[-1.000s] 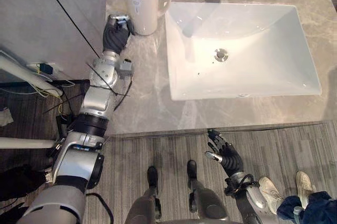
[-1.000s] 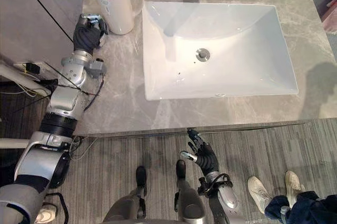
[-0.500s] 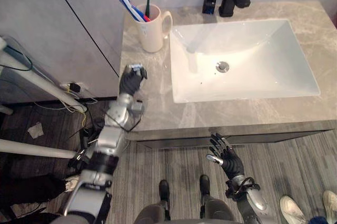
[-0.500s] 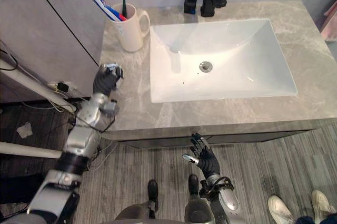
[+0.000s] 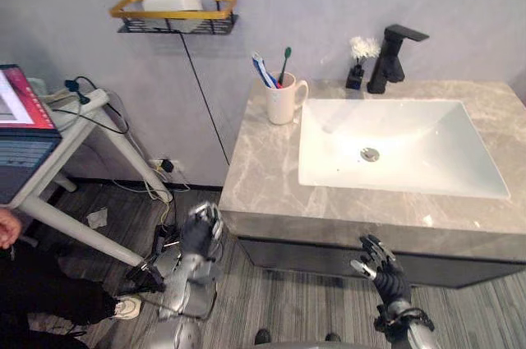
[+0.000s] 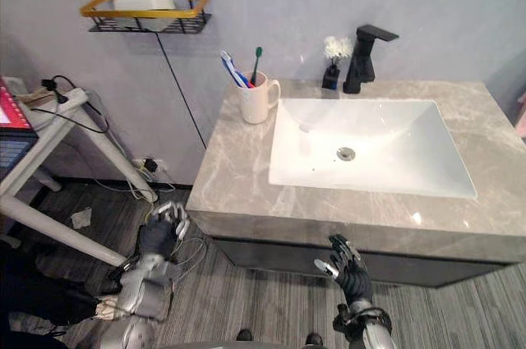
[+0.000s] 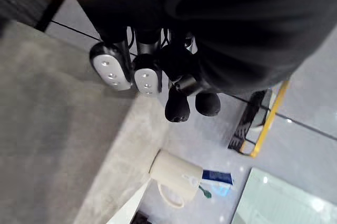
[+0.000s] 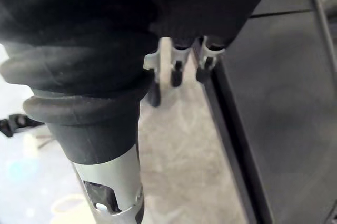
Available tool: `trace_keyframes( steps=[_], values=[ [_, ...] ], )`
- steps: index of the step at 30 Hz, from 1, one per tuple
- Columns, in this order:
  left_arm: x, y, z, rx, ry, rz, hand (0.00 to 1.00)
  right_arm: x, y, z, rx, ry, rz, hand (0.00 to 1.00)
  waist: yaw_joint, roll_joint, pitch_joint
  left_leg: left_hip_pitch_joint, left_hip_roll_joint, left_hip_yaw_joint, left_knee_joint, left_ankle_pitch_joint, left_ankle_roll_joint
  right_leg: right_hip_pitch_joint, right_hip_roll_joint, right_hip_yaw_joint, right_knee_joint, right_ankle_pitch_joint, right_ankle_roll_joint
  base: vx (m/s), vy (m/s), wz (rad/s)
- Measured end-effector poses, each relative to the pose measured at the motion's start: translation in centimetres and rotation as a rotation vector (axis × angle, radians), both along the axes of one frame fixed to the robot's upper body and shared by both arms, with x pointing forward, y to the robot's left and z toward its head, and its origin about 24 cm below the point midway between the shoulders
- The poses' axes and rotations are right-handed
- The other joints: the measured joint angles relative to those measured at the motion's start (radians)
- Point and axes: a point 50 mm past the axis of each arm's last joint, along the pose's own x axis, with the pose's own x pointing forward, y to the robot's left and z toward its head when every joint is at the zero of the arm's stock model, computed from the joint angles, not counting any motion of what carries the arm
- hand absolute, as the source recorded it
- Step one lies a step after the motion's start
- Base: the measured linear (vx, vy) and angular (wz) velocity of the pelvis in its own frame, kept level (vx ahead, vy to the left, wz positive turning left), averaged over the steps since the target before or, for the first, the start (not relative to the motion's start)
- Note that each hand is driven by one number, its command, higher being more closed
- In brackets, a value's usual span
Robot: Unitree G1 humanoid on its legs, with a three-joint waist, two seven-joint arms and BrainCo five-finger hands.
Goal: Organize washtable
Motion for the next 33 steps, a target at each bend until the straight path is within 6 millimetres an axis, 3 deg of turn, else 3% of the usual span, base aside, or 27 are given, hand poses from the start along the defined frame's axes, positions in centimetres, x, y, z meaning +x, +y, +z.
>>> trace_keyframes(
  steps=[4, 5, 9, 14, 19, 23, 25, 27, 28, 30, 31, 32, 33],
  values=[
    [-3.2, -0.5, -3.7, -0.058, 0.181, -0.02, 1.0, -2.2, 0.0, -1.6, 0.027, 0.095, -0.043, 0.0, 0.003, -0.016, -0.012, 0.016, -0.002, -0.024, 0.002, -0.001, -0.001, 0.014, -0.009, -0.024, 0.025, -0.025, 0.003, -0.03, -0.005, 0.26],
    [-4.0, -0.8, -5.1, -0.056, 0.246, -0.038, 0.0, -2.6, 0.1, -2.2, 0.034, 0.123, -0.043, 0.0, 0.006, -0.016, -0.012, 0.019, -0.001, -0.023, 0.005, 0.0, 0.0, 0.022, -0.008, -0.026, 0.03, -0.027, 0.002, -0.02, -0.014, 0.04],
    [-6.9, -1.5, -10.4, -0.07, 0.524, -0.069, 0.0, -5.0, 0.7, -5.2, 0.084, 0.283, -0.046, 0.0, 0.007, -0.023, -0.016, 0.02, 0.004, -0.016, 0.017, -0.001, -0.001, 0.027, 0.001, -0.024, 0.031, -0.027, 0.001, -0.03, -0.013, -0.03],
    [-9.1, -1.3, -13.2, 0.007, 0.704, -0.104, 0.0, -6.9, 0.6, -7.7, 0.104, 0.428, -0.095, 0.0, 0.009, -0.034, -0.014, 0.03, 0.02, 0.011, 0.02, -0.01, -0.013, 0.03, 0.01, 0.001, 0.031, -0.025, -0.003, -0.07, -0.015, -0.17],
    [-9.6, 0.7, -14.8, 0.065, 0.825, 0.022, 0.0, -9.2, -0.2, -10.1, 0.109, 0.597, -0.224, 0.0, 0.02, -0.035, -0.013, 0.055, 0.041, 0.053, 0.019, -0.019, -0.025, 0.029, 0.029, 0.047, 0.03, -0.026, -0.004, -0.06, -0.018, -0.29],
    [-10.5, 1.7, -15.6, 0.184, 0.933, 0.057, 0.0, -9.0, -1.0, -10.9, 0.036, 0.664, -0.237, 0.0, 0.021, -0.03, -0.005, 0.063, 0.061, 0.142, 0.031, -0.038, -0.035, -0.026, 0.046, 0.143, 0.064, -0.027, -0.009, -0.03, -0.002, -0.66],
    [-10.0, 1.9, -15.6, 0.216, 0.932, 0.068, 0.0, -7.5, -1.1, -10.9, -0.005, 0.656, -0.219, 0.0, 0.025, -0.042, 0.008, 0.034, 0.069, 0.213, 0.043, -0.049, -0.031, -0.107, 0.057, 0.22, 0.106, -0.028, -0.009, -0.05, 0.03, -1.15],
    [-8.7, 2.7, -15.4, 0.287, 0.925, 0.065, 0.0, -5.1, -0.9, -10.7, -0.064, 0.62, -0.157, 0.0, 0.022, -0.066, 0.06, -0.006, 0.077, 0.328, 0.081, -0.068, -0.031, -0.191, 0.074, 0.311, 0.121, -0.008, -0.013, -0.1, 0.039, -1.44],
    [-8.5, 2.8, -15.3, 0.311, 0.923, 0.053, 0.0, -4.8, -0.9, -10.7, -0.083, 0.62, -0.137, 0.0, 0.022, -0.076, 0.066, -0.024, 0.075, 0.365, 0.1, -0.07, -0.022, -0.215, 0.072, 0.309, 0.12, -0.009, -0.013, -0.08, 0.048, -1.54],
    [-7.6, 3.1, -15.2, 0.372, 0.908, 0.012, 0.0, -3.8, -1.2, -10.6, -0.124, 0.612, -0.103, 0.0, 0.019, -0.056, 0.093, -0.071, 0.113, 0.456, 0.144, -0.091, -0.003, -0.274, 0.046, 0.193, 0.184, -0.036, -0.044, -0.06, 0.003, -1.28],
    [-7.1, 3.2, -15.1, 0.397, 0.901, 0.001, 0.0, -3.7, -1.3, -10.8, -0.142, 0.631, -0.091, 0.0, 0.002, -0.075, 0.097, -0.065, 0.134, 0.51, 0.168, -0.106, -0.007, -0.318, -0.029, -0.02, 0.417, -0.112, -0.085, 0.03, -0.024, -1.09],
    [-6.9, 3.4, -15.0, 0.41, 0.899, 0.003, 0.0, -4.4, -1.1, -11.2, -0.148, 0.668, -0.07, 0.0, 0.001, -0.078, 0.101, -0.063, 0.139, 0.546, 0.206, -0.13, -0.005, -0.3, -0.088, -0.123, 0.508, -0.117, -0.103, 0.15, 0.012, -1.38],
    [-6.6, 3.7, -14.8, 0.413, 0.89, 0.017, 0.0, -4.9, -0.6, -11.6, -0.143, 0.698, -0.053, 0.0, 0.011, -0.109, 0.098, -0.06, 0.134, 0.603, 0.271, -0.165, -0.004, -0.295, -0.107, -0.167, 0.522, -0.113, -0.089, 0.08, -0.003, -1.57]
  ],
)
